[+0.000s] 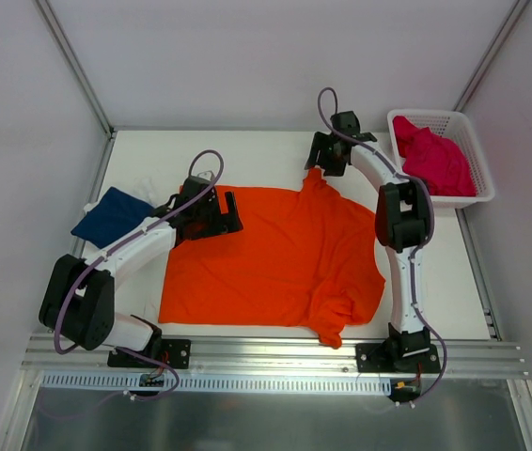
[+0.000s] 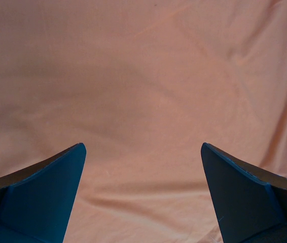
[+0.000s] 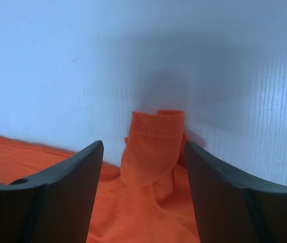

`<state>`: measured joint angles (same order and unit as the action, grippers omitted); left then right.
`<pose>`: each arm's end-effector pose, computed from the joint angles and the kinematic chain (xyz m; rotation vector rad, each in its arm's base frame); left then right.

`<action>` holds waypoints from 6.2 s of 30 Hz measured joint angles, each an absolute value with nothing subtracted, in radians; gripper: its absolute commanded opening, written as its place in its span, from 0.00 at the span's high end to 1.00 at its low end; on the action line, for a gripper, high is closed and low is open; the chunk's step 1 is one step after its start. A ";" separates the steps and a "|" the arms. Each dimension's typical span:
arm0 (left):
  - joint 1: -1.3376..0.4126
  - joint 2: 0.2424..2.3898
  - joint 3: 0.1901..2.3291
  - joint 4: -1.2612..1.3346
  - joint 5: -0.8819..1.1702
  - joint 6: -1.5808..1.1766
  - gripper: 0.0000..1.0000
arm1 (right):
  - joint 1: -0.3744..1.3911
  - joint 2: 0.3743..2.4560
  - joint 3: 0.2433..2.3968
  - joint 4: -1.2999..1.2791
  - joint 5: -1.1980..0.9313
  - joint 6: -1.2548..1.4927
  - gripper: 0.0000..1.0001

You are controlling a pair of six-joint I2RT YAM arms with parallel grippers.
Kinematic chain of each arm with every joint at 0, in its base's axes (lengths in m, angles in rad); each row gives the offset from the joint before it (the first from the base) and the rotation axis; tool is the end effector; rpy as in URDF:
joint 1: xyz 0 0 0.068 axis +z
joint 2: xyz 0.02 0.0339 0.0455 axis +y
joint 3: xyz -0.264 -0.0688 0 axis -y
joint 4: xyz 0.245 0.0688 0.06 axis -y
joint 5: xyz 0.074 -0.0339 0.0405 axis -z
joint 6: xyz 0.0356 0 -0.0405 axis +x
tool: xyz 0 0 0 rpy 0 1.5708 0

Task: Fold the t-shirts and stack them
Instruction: Flatten out the tshirt

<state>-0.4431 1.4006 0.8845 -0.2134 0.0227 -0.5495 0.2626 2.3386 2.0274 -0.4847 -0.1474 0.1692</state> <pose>0.2704 -0.1292 0.2319 -0.1135 2.3569 -0.5262 0.5118 0.1430 0.2075 -0.1833 2.3819 0.3810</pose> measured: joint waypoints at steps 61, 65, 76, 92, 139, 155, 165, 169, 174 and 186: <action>-0.443 1.269 0.708 -0.191 0.075 -0.553 0.01 | 0.772 1.565 1.318 -0.476 0.261 0.089 0.19; -0.443 1.267 0.704 -0.190 0.078 -0.563 0.01 | 0.752 1.624 1.452 -0.464 0.269 0.050 0.37; -0.443 1.199 0.657 -0.183 0.078 -0.566 0.01 | 0.725 2.069 1.612 -0.488 0.221 0.022 0.48; -0.443 1.190 0.638 -0.168 0.078 -0.567 0.01 | 0.691 2.109 1.680 -0.513 0.212 0.020 0.49; -0.424 1.567 0.812 -0.105 -0.042 -0.657 0.22 | 0.500 2.034 1.740 -0.568 0.201 -0.020 0.99; -0.424 1.602 0.810 -0.011 -0.064 -0.688 0.22 | 0.370 2.085 1.885 -0.663 0.141 -0.039 0.99; -0.424 1.596 0.793 0.013 -0.071 -0.693 0.22 | 0.278 2.094 1.960 -0.701 0.184 -0.057 0.99; -0.424 1.587 0.775 0.030 -0.071 -0.694 0.22 | 0.257 2.103 1.999 -0.732 0.195 -0.062 0.99; -0.424 1.546 0.725 0.060 -0.072 -0.700 0.22 | 0.237 2.152 2.111 -0.757 0.220 -0.063 1.00; -0.424 1.415 0.627 -0.001 -0.072 -0.730 0.23 | 0.168 2.317 2.273 -0.775 0.321 -0.056 0.99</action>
